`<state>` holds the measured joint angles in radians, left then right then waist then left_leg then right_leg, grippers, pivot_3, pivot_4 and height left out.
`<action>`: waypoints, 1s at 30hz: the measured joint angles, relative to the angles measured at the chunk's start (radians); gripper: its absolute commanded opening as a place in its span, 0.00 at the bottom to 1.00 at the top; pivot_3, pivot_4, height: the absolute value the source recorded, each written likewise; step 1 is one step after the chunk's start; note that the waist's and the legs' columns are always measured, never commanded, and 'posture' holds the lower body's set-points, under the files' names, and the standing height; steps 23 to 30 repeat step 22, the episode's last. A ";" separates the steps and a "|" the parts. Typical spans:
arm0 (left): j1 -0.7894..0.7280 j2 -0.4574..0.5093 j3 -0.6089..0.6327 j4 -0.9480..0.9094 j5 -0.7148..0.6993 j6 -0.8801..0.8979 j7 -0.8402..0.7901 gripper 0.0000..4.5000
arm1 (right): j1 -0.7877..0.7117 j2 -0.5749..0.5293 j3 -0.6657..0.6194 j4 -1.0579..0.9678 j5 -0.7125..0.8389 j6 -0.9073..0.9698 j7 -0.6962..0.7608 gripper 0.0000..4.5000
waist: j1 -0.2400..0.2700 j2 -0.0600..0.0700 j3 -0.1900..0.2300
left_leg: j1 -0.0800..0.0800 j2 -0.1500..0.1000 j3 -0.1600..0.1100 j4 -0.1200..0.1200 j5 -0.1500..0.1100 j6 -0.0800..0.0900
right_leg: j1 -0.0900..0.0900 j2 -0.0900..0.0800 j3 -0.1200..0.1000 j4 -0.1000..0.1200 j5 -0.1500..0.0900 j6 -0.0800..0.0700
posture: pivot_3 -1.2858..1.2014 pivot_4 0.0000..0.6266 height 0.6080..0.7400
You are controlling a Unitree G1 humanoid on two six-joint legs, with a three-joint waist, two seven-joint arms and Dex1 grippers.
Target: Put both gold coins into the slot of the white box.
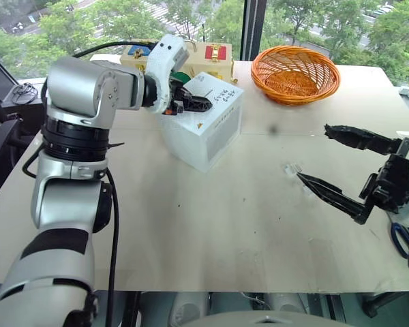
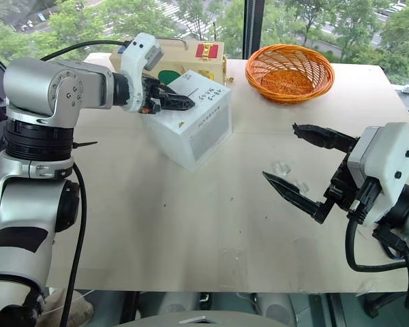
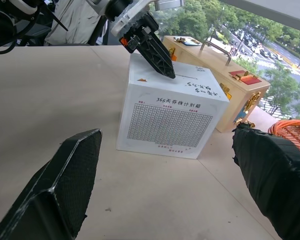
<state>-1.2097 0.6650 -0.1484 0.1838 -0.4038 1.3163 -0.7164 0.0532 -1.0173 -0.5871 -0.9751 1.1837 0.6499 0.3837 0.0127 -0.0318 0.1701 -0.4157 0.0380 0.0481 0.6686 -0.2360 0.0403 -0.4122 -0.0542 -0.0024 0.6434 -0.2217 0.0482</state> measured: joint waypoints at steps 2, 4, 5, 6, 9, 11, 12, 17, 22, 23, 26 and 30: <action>0.015 -0.014 0.031 0.004 -0.002 -0.016 0.004 0.80 | 0.000 0.000 0.000 0.000 0.000 0.000 0.000 1.00 | 0.000 0.000 0.000 | 0.000 0.000 0.000 0.000 0.000 0.000 | 0.000 0.000 0.000 0.000 0.000 0.000 | 0.52 0.24 1.00; 0.060 -0.036 0.082 0.002 -0.011 -0.078 0.004 0.80 | -0.002 0.000 0.000 0.000 0.000 0.000 -0.002 1.00 | 0.000 0.000 0.000 | -0.001 0.001 0.000 0.000 0.000 0.000 | 0.000 0.000 0.000 0.000 0.000 0.000 | 0.52 0.24 1.00; 0.106 -0.058 0.134 -0.014 -0.021 -0.142 0.005 0.80 | -0.002 0.000 0.001 -0.001 -0.002 0.000 -0.006 1.00 | 0.000 0.000 0.000 | -0.001 0.001 0.000 0.000 0.000 0.000 | 0.000 -0.001 0.000 -0.001 0.000 0.000 | 0.52 0.24 1.00; 0.159 -0.085 0.191 -0.042 -0.046 -0.200 0.000 0.80 | -0.002 0.003 0.004 -0.003 -0.007 -0.001 -0.014 1.00 | -0.001 0.000 0.000 | -0.001 0.002 0.000 0.000 0.000 0.000 | -0.001 -0.001 0.000 -0.001 0.001 0.000 | 0.52 0.24 1.00; 0.244 -0.121 0.319 -0.107 -0.147 -0.234 -0.027 0.80 | 0.011 0.022 0.018 -0.008 -0.018 -0.001 -0.035 1.00 | 0.000 -0.001 0.001 | -0.004 0.002 -0.001 0.000 0.000 0.000 | -0.002 -0.001 -0.001 -0.001 0.002 0.003 | 0.52 0.24 1.00; 0.343 -0.069 0.405 -0.232 -0.240 -0.256 -0.108 0.80 | 0.077 0.062 0.019 -0.011 -0.028 -0.001 -0.043 1.00 | -0.002 -0.001 0.001 | -0.003 0.002 0.000 0.000 0.000 0.000 | -0.001 -0.001 0.000 -0.001 0.002 0.003 | 0.52 0.24 1.00; 0.398 -0.038 0.427 -0.287 -0.271 -0.263 -0.145 0.80 | 0.125 0.082 0.006 -0.014 -0.037 0.000 -0.041 1.00 | -0.002 0.000 0.000 | -0.002 0.002 0.000 -0.001 0.000 0.000 | -0.001 -0.001 0.000 -0.001 0.002 0.003 | 0.52 0.24 1.00; 0.738 0.082 0.509 -0.490 -0.371 -0.295 -0.276 0.80 | 0.413 0.195 -0.161 -0.036 -0.098 -0.012 0.039 1.00 | 0.008 0.000 0.000 | -0.001 0.002 -0.001 0.000 0.000 -0.001 | 0.001 -0.002 -0.002 -0.001 -0.001 0.001 | 0.52 0.24 1.00; 0.994 0.151 0.563 -0.572 -0.364 -0.424 -0.362 0.80 | 0.661 0.301 -0.292 -0.026 -0.200 -0.069 0.216 1.00 | 0.002 0.002 -0.003 | 0.003 0.002 0.000 0.000 0.000 -0.001 | 0.002 -0.010 -0.001 -0.001 -0.003 0.003 | 0.52 0.24 1.00; 0.994 0.151 0.563 -0.572 -0.364 -0.424 -0.362 0.80 | 0.661 0.301 -0.292 -0.026 -0.200 -0.069 0.216 1.00 | 0.002 0.002 -0.003 | 0.003 0.002 0.000 0.000 0.000 -0.001 | 0.002 -0.010 -0.001 -0.001 -0.003 0.003 | 0.52 0.24 1.00; 0.994 0.151 0.563 -0.572 -0.364 -0.424 -0.362 0.80 | 0.661 0.301 -0.292 -0.026 -0.200 -0.069 0.216 1.00 | 0.002 0.002 -0.003 | 0.003 0.002 0.000 0.000 0.000 -0.001 | 0.002 -0.010 -0.001 -0.001 -0.003 0.003 | 0.52 0.24 1.00; 0.994 0.151 0.563 -0.572 -0.364 -0.424 -0.362 0.80 | 0.661 0.301 -0.292 -0.026 -0.200 -0.069 0.216 1.00 | 0.002 0.002 -0.003 | 0.003 0.002 0.000 0.000 0.000 -0.001 | 0.002 -0.010 -0.001 -0.001 -0.003 0.003 | 0.52 0.24 1.00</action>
